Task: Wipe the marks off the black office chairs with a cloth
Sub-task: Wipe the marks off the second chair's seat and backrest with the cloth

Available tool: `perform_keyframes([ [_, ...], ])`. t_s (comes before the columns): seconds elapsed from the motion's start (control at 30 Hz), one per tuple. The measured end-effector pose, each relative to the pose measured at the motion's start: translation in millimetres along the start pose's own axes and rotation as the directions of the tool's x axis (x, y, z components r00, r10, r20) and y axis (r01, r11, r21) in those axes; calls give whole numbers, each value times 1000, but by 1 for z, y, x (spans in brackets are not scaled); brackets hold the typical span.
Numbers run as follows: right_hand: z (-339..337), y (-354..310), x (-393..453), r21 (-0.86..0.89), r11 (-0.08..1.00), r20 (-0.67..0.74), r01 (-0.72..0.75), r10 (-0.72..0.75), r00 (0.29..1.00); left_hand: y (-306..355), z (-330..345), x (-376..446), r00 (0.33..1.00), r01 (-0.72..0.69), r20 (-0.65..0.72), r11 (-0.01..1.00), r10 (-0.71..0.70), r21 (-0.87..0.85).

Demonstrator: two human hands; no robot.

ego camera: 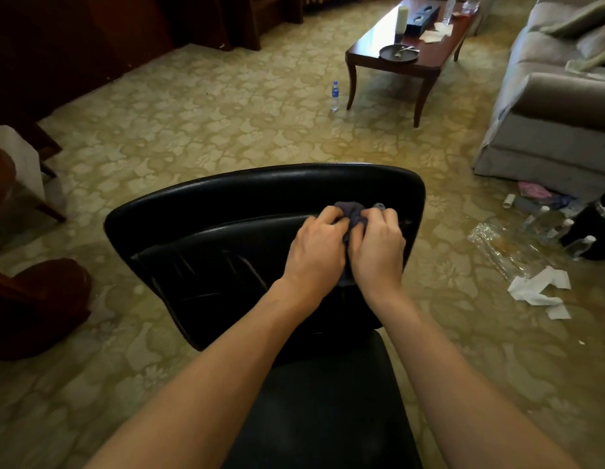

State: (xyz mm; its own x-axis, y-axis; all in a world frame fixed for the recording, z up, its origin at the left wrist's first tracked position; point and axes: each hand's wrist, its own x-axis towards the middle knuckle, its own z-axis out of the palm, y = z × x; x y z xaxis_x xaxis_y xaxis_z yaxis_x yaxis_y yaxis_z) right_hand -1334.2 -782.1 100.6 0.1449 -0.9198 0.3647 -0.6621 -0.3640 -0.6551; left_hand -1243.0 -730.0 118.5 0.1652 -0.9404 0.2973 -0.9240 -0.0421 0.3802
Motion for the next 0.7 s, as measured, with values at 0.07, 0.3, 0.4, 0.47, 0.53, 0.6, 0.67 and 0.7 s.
perform_keyframes([
  [0.07, 13, -23, -8, 10, 1000, 21, 29, -29, 999, -20, -15, -10, 999, 33, -28, 999, -32, 16],
  [0.3, 74, -125, -44, 14, 978, 149, 209, -209, 967, -114, -74, -66, 974, 178, -149, 983, -171, 38],
  [0.4, 99, -164, -62, -7, 958, 204, 286, -279, 938, -151, -90, -90, 928, 282, -240, 958, -286, -52],
  [0.47, 112, -182, -72, -34, 943, 240, 330, -312, 919, -168, -95, -104, 892, 339, -273, 933, -360, -122],
  [0.53, 121, -193, -81, -43, 928, 270, 371, -346, 898, -181, -99, -117, 875, 353, -294, 923, -383, -151],
  [0.6, 128, -201, -90, -42, 912, 317, 409, -376, 871, -190, -101, -130, 857, 368, -328, 918, -397, -149],
  [0.67, 136, -211, -100, -7, 891, 360, 455, -422, 832, -200, -103, -144, 823, 426, -346, 893, -450, -148],
  [0.7, 141, -217, -105, 22, 878, 382, 479, -450, 807, -204, -105, -151, 802, 454, -358, 878, -478, -153],
])
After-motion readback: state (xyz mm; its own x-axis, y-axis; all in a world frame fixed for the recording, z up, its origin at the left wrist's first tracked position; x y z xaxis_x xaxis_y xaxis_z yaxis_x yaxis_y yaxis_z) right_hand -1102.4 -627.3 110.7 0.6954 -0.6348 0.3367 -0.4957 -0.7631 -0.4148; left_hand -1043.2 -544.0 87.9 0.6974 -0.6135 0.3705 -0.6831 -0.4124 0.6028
